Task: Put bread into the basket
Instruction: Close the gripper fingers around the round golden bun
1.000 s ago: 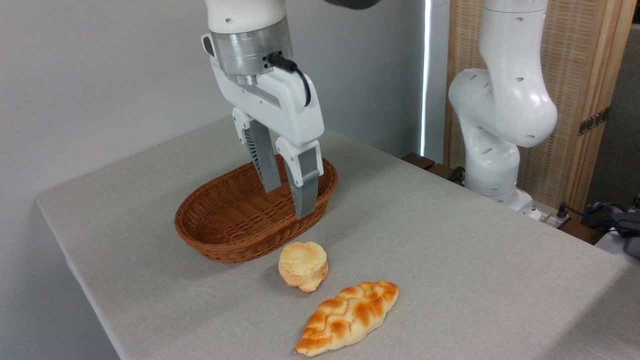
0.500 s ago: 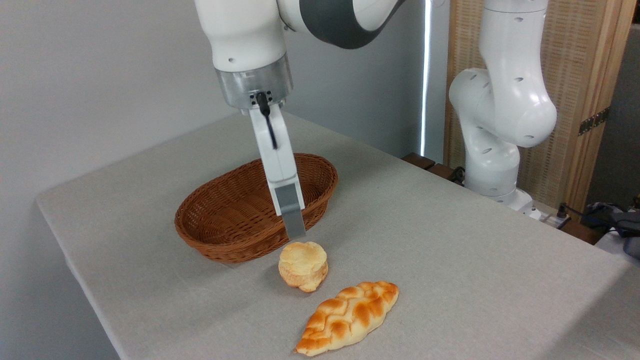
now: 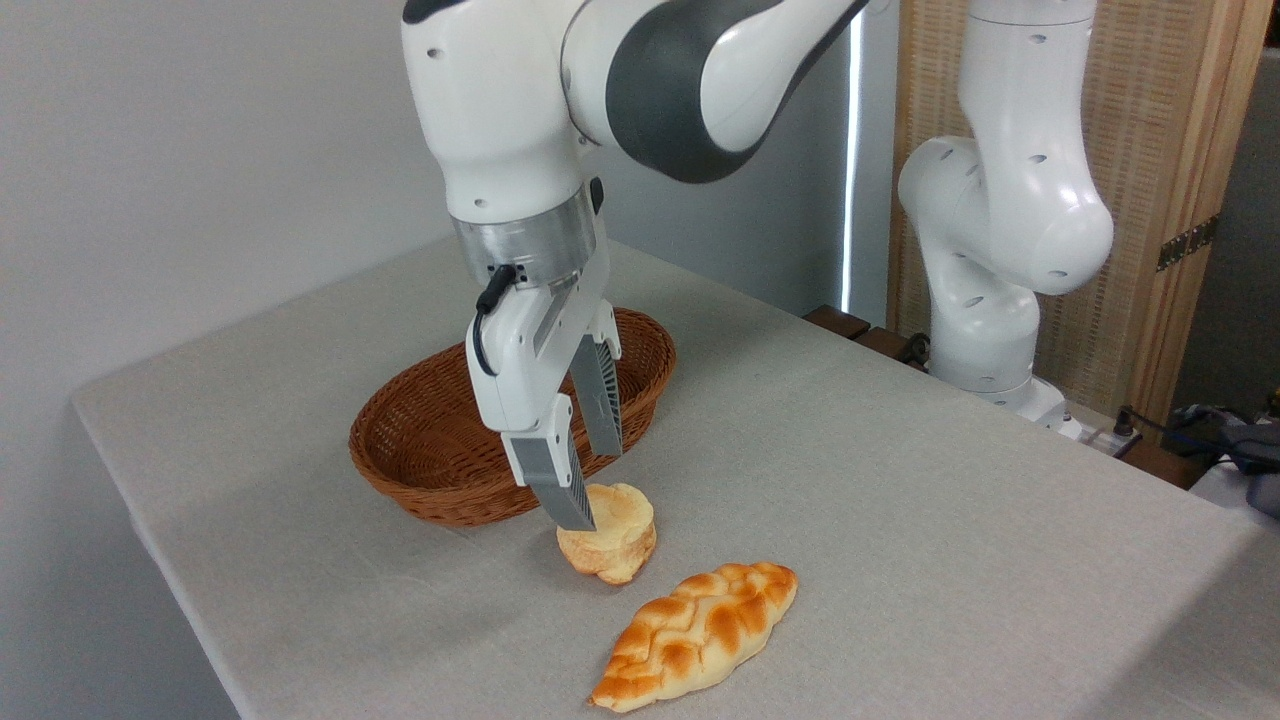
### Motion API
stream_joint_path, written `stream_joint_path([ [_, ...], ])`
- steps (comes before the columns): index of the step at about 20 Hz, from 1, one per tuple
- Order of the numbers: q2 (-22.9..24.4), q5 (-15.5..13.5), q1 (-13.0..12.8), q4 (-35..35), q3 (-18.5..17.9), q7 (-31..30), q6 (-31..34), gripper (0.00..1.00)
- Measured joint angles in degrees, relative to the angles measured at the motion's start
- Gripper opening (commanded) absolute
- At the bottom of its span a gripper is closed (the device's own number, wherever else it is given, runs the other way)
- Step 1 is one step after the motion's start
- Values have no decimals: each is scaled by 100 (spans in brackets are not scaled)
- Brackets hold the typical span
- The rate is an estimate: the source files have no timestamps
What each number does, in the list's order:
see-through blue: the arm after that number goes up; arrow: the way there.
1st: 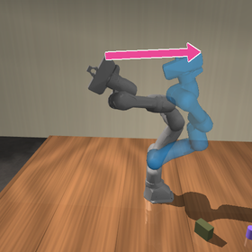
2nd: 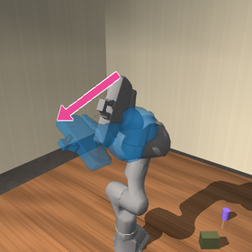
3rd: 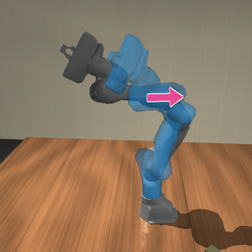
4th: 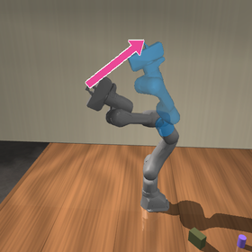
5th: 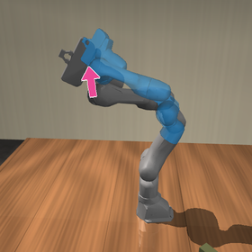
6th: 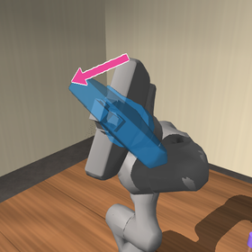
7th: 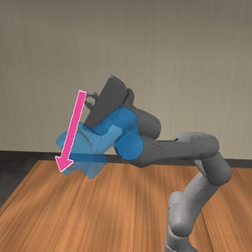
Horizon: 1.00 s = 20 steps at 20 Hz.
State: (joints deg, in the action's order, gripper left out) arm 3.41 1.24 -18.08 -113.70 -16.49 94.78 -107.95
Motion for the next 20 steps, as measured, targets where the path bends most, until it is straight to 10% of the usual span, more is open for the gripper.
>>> stream_joint_path([
  [20,39,605,-330,-850,39,860,-689,100],
])
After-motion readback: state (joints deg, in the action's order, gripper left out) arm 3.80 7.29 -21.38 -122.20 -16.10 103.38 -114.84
